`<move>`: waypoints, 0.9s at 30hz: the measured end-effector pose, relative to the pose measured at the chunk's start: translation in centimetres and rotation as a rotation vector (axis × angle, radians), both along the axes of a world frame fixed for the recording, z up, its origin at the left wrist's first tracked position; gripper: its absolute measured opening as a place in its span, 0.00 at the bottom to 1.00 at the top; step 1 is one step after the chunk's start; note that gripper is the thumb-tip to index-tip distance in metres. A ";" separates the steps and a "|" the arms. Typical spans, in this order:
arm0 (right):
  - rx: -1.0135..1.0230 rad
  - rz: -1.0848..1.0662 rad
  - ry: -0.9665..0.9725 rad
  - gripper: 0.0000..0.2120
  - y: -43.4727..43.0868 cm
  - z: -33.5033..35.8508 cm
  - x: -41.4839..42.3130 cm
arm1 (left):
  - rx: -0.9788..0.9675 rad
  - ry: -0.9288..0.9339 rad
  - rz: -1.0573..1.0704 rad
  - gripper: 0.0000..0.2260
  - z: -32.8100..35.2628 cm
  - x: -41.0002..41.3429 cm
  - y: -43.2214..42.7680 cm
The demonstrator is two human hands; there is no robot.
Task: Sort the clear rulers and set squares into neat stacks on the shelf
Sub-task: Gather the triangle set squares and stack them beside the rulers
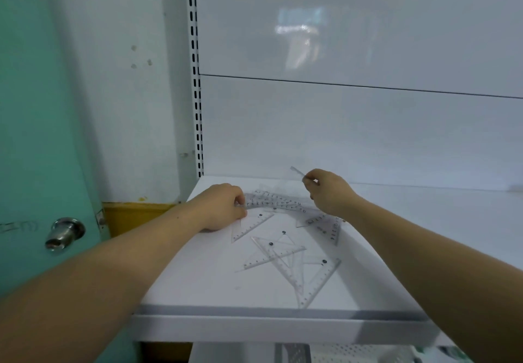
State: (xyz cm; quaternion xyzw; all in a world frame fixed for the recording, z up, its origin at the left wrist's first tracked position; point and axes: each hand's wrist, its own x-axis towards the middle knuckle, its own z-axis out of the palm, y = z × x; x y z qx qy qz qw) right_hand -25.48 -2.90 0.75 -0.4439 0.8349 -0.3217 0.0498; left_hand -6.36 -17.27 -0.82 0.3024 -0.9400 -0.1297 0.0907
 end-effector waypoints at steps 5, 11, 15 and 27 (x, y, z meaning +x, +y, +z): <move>0.223 0.026 -0.001 0.26 0.8 -0.5 0.1 | -0.017 -0.098 0.057 0.23 0.2 0.3 -0.1; 0.318 0.051 0.129 0.27 1.0 -0.4 0.6 | -0.061 -0.026 0.075 0.11 0.1 1.3 -0.4; 0.332 0.050 0.163 0.28 1.1 -0.7 0.8 | -0.035 0.048 0.091 0.15 -0.3 1.5 -0.5; 0.294 0.033 0.136 0.28 1.3 -1.0 0.9 | 0.001 0.178 0.206 0.16 -0.1 2.4 -0.7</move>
